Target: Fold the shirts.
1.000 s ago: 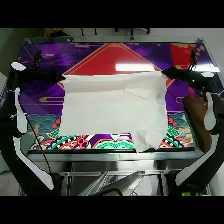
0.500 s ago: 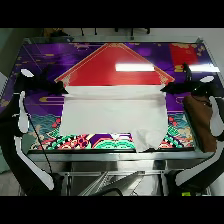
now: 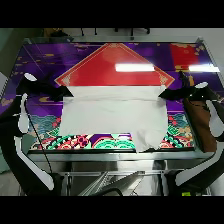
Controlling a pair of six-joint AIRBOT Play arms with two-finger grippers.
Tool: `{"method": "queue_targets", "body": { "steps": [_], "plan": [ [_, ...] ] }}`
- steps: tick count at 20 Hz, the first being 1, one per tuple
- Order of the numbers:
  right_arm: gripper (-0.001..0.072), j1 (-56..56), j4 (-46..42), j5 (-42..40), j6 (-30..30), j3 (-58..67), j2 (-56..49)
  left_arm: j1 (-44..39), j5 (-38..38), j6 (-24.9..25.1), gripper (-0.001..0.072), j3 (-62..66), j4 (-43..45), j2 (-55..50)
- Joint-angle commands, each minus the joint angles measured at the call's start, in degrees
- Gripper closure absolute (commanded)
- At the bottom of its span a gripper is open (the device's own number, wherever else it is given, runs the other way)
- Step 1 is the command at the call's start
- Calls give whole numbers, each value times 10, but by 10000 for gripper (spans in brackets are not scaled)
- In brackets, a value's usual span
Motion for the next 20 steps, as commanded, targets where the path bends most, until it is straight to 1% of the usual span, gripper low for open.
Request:
{"method": "queue_targets", "body": {
  "steps": [1, 3, 5, 6, 7, 8, 10, 12, 15, 17, 18, 19, 20],
  "plan": [
    [382, 0, 1, 9, 11, 7, 40, 15, -103, -63, -4, 60, 3, 0],
    [382, -11, -38, 27, 71, 7, 104, 35, -176, -94, -3, 108, 3, 6],
    [383, -32, -84, 71, 119, -10, 166, 58, -196, -99, -3, 87, 4, 43],
    [384, -47, -99, 96, 130, -31, 198, 71, -193, -92, -3, 54, 4, 71],
    [384, -63, -115, 113, 154, -65, 234, 83, -184, -82, -3, 15, 9, 99],
    [384, -79, -128, 121, 177, -104, 268, 93, -170, -78, -3, -37, 34, 131],
    [383, -115, -143, 123, 231, -201, 340, 111, -143, -59, -3, -155, 78, 186],
    [383, -140, -142, 123, 262, -294, 393, 127, -105, -33, -3, -275, 73, 229],
    [383, -146, -131, 123, 275, -407, 428, 138, -42, -8, -3, -414, 71, 264],
    [380, -146, -104, 122, 264, -459, 428, 136, -21, 3, -3, -460, 71, 260],
    [325, -146, -89, 122, 253, -480, 427, 136, -6, 13, -3, -478, 64, 256],
    [308, -146, -81, 122, 246, -495, 427, 136, 9, 23, -3, -492, 50, 250],
    [318, -146, -72, 123, 236, -508, 427, 136, 19, 29, -3, -498, 36, 245]
  ]
}}
